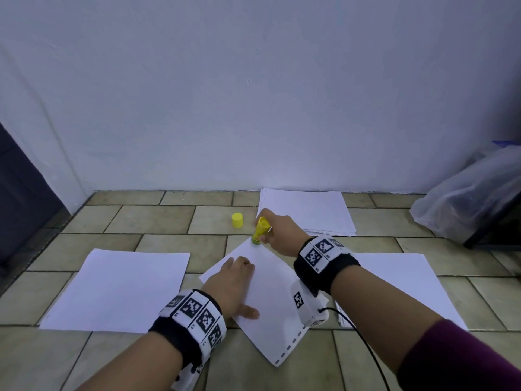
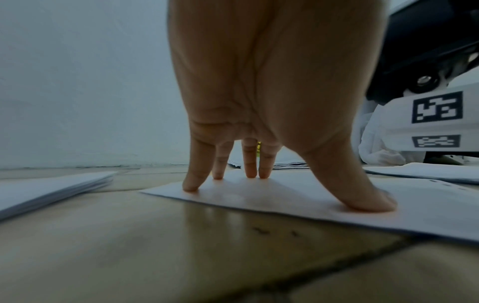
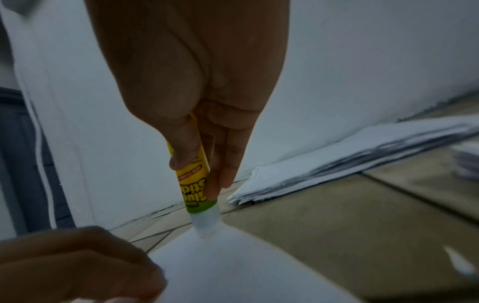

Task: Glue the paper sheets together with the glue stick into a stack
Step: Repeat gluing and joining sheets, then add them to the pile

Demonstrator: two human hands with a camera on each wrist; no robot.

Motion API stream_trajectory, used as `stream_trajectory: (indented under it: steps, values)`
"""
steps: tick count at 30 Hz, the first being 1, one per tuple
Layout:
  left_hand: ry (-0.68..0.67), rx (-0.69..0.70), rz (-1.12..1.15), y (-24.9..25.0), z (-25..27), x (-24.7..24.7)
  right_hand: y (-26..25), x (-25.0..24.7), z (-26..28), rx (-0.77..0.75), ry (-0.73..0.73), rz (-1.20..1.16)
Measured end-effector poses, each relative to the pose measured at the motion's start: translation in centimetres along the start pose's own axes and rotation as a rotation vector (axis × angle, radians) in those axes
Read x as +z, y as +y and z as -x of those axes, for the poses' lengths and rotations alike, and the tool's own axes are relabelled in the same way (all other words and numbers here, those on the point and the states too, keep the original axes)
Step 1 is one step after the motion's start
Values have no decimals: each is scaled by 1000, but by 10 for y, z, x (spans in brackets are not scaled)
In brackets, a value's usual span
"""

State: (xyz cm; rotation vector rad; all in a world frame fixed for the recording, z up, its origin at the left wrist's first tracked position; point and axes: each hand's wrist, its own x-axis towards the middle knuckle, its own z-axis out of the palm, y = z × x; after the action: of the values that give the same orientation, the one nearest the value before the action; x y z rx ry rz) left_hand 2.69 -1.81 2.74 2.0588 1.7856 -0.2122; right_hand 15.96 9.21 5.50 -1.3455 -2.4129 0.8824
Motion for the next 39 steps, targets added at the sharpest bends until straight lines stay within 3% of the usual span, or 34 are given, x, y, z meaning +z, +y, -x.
stream_trajectory:
  steps: [8, 18, 23, 25, 28, 33, 39]
  values:
    - [-76, 38, -11, 0, 1, -1, 9, -30, 57, -13, -196, 200]
    - [-64, 67, -375, 5, 3, -14, 38, -52, 111, 22, -272, 227]
    - [15, 63, -389, 5, 9, -11, 55, -65, 106, 125, -75, -200]
    - [57, 104, -345, 3, 12, -8, 56, -68, 103, 185, 32, -393]
    - [17, 194, -195, -2, 14, -2, 54, -67, 96, 241, 130, -579]
    - [-7, 187, -214, -5, 12, -7, 45, -55, 73, 243, 248, -590]
    - [-38, 196, -109, -3, 6, -11, 26, -27, 40, 162, 224, -413]
